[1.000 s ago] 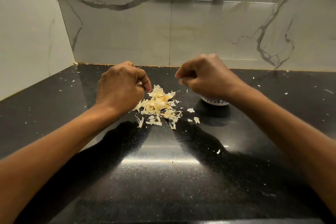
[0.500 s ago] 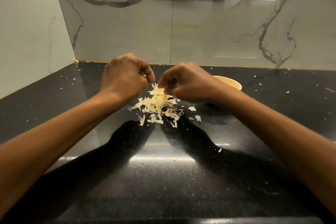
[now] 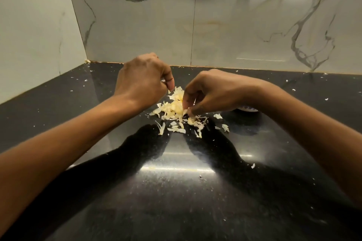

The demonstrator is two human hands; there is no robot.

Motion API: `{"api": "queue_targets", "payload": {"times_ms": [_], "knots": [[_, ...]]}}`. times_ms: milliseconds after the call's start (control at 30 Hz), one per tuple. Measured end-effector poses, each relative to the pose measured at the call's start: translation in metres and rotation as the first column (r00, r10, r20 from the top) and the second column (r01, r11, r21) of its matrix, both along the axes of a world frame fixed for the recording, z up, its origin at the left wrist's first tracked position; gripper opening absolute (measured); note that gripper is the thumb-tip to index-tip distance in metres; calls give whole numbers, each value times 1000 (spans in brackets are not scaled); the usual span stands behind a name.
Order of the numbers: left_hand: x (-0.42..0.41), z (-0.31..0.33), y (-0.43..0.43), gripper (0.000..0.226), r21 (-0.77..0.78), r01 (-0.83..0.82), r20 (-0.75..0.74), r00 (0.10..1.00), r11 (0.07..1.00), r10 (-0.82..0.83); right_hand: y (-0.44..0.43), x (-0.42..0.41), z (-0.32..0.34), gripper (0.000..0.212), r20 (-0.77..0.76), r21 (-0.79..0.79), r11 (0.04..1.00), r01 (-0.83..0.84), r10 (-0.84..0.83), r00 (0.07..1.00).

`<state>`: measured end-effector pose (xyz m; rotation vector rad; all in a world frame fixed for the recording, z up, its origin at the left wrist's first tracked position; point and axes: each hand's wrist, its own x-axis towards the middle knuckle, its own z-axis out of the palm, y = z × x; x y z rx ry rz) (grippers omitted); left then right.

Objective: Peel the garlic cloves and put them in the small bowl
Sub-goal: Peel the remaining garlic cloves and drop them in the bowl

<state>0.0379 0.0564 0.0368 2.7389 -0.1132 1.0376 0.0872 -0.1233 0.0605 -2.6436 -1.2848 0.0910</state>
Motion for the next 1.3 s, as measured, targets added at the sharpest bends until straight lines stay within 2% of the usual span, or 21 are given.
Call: {"api": "queue_targets", "payload": {"times_ms": [267,467,633,767,900,1000,1167,1300], "knots": [[-4,-2,-7,37,-26,65,-10,998,998,-65,7,-2,-9,5,93,-27,1000,0,3,996],[-3,-2,-6,30,5,92,-5,996,996,-92,1,-5,0,9,52,-38,999,3,-1,999],[0,-5,-4,23,14,113,-28,993,994,-112,0,-6,0,15,75,-39,999,27,-24,997],[1,-8,-5,22,-36,215,-119,969,976,-218,-6,-3,6,17,64,96,994,55,-61,996],[-1,-6,-6,28,-75,231,-117,964,970,-239,-11,1,10,15,54,204,976,75,-87,995],[2,-7,-5,14,-60,236,-90,966,970,-241,-12,3,12,17,56,233,968,95,-111,992],[4,-11,-4,14,-41,247,-85,965,968,-250,-10,1,11,15,-116,259,953,155,-129,985],[2,-10,-6,18,-22,256,-60,964,966,-257,-9,0,7,15,-165,197,964,178,-147,975]]}}
